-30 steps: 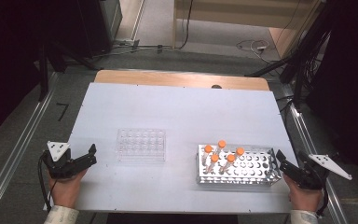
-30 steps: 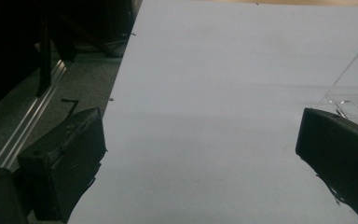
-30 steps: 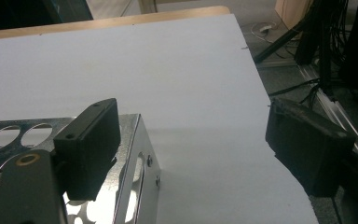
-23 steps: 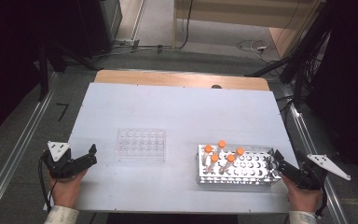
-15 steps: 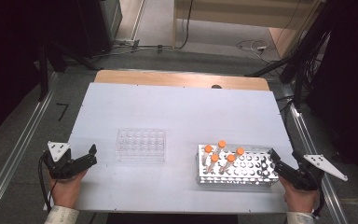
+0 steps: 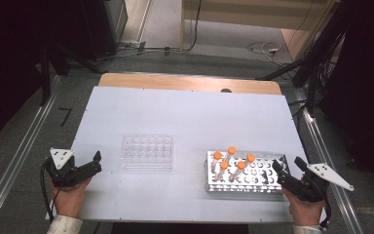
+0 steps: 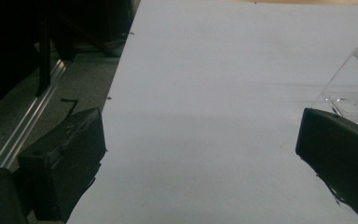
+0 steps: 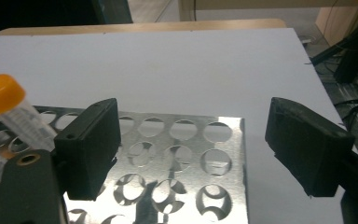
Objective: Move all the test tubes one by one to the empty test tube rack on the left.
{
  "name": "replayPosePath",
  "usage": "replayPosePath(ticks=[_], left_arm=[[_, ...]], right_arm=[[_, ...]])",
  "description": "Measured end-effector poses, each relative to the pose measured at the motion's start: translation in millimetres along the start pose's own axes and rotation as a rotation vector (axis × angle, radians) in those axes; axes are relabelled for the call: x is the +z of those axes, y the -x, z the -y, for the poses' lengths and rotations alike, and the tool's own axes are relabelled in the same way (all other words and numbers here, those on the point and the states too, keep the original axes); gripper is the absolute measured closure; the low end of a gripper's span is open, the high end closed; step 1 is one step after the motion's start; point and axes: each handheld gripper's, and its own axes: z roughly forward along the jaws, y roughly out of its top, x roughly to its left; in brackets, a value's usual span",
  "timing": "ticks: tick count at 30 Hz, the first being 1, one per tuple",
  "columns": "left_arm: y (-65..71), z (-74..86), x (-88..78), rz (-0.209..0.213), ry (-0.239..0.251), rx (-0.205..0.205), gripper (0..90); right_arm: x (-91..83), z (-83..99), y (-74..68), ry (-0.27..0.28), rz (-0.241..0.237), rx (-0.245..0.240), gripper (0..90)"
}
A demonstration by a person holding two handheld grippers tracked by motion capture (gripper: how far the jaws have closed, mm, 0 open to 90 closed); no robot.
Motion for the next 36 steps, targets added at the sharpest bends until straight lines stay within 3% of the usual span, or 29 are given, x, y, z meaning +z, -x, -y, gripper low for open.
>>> replayPosePath(ticks=[10, 25, 36], left_arm=[[0.3, 0.0, 0.2, 0.000, -0.002, 0.001, 2.2], [0.9, 0.1, -0.9, 0.004, 0.000, -0.003, 2.2], [0.4, -0.1, -0.4, 0.007, -0.005, -0.003, 2.2]], right_arm=[[0.7, 1.1, -12.2, -0.014, -0.037, -0.011, 16.6], [8.5, 6.6, -42.5, -0.050, -0.117, -0.075, 19.0], [16.4, 7.8, -51.4, -0.057, -0.160, -0.098, 31.8]])
